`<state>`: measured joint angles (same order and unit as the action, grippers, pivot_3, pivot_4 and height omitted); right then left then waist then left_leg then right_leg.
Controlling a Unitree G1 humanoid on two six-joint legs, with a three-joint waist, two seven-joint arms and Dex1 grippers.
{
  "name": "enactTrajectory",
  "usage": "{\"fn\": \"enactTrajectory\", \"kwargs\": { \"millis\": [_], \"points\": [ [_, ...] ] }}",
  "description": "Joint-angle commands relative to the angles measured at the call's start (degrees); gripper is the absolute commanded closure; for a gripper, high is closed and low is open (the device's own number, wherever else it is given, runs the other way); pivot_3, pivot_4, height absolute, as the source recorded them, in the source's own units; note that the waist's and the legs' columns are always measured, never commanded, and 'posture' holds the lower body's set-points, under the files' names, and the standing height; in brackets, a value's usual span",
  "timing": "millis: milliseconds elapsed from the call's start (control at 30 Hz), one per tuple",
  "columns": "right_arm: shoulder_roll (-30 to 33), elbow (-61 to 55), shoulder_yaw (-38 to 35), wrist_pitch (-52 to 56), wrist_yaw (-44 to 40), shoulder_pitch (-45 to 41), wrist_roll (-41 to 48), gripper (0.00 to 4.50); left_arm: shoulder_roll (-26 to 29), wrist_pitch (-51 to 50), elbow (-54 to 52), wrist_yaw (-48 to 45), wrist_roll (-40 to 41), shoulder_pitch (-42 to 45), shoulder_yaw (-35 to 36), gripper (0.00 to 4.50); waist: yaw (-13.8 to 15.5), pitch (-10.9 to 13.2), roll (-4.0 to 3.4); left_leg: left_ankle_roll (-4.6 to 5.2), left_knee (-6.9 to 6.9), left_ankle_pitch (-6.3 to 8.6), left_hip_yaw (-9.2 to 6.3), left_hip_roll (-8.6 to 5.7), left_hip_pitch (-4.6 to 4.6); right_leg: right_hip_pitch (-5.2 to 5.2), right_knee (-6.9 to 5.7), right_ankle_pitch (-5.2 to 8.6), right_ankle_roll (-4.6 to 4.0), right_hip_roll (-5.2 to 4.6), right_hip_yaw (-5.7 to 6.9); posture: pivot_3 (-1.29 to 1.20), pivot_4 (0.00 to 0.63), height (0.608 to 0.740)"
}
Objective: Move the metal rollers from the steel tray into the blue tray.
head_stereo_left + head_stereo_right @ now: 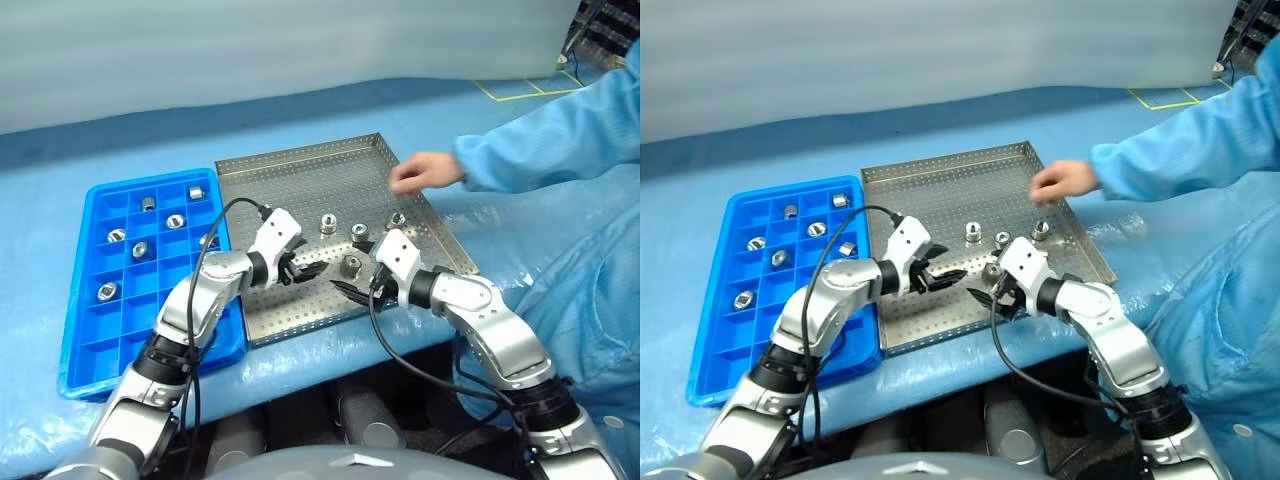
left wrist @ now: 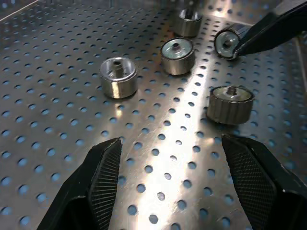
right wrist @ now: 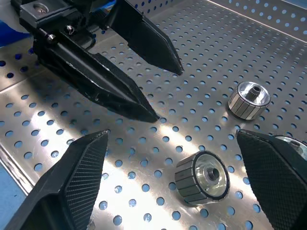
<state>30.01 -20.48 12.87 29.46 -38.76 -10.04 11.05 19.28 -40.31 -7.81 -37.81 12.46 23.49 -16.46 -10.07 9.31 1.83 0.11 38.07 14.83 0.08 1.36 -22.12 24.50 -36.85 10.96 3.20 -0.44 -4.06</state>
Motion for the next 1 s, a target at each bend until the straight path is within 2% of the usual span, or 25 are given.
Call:
{"fn": "enactTrajectory", "kwargs": {
  "millis": [33, 300, 567, 667, 800, 1000],
  "points": [
    [1.2, -3.1, -2.2, 0.3, 0.8, 0.6, -0.3, 0.00, -2.0, 2.8, 2.2, -2.3, 0.2, 2.5, -1.9, 0.91, -0.1, 0.0, -0.01, 0.00, 0.00, 0.00, 0.00, 0.00, 0.00, 0.00, 0.00, 0.00, 0.00, 0.00, 0.00, -0.23, 0.150, 0.740],
    [1.5, -5.6, -3.0, 1.2, 2.4, 3.1, -0.5, 0.00, -6.4, 6.3, 15.1, -1.9, -4.1, 7.5, -5.1, 0.91, -2.0, 0.0, -0.02, 0.01, 0.04, 0.00, 0.02, 0.00, 0.01, -0.01, -0.01, -0.01, 0.03, 0.04, -0.05, -0.30, 0.150, 0.740],
    [1.4, -6.6, -3.3, 1.5, 3.6, 4.2, -0.7, 0.00, -10.1, 9.2, 24.0, 0.3, -7.7, 9.7, -5.4, 0.91, -4.4, 0.0, -0.02, 0.01, 0.04, 0.00, 0.01, -0.02, -0.02, -0.02, 0.02, -0.04, 0.09, 0.01, -0.07, -0.33, 0.150, 0.740],
    [1.4, -6.7, -3.5, 1.6, 3.9, 4.4, -0.7, 0.00, -10.3, 9.8, 23.6, 0.1, -7.7, 9.0, -4.5, 1.49, -5.3, 0.0, -0.02, 0.01, 0.03, 0.00, 0.01, -0.04, 0.00, -0.02, 0.02, -0.04, 0.10, 0.01, -0.08, -0.33, 0.150, 0.740],
    [1.3, -5.8, -3.1, 1.7, 3.8, 4.4, -0.7, 0.00, -9.4, 9.7, 21.8, -0.7, -7.8, 8.2, -4.3, 2.74, -6.3, 0.0, -0.02, 0.01, 0.01, 0.00, 0.00, -0.03, 0.01, -0.02, 0.01, -0.04, 0.11, 0.01, -0.09, -0.32, 0.150, 0.740],
    [1.1, -3.4, -2.3, 1.8, 3.6, 3.0, -1.5, 0.00, -8.1, 9.1, 19.1, -1.0, -7.2, 6.7, -3.3, 2.76, -6.5, 0.0, -0.02, 0.01, -0.01, 0.00, 0.00, -0.03, 0.02, -0.02, 0.01, -0.04, 0.11, 0.01, -0.12, -0.28, 0.150, 0.740]
  ]
}}
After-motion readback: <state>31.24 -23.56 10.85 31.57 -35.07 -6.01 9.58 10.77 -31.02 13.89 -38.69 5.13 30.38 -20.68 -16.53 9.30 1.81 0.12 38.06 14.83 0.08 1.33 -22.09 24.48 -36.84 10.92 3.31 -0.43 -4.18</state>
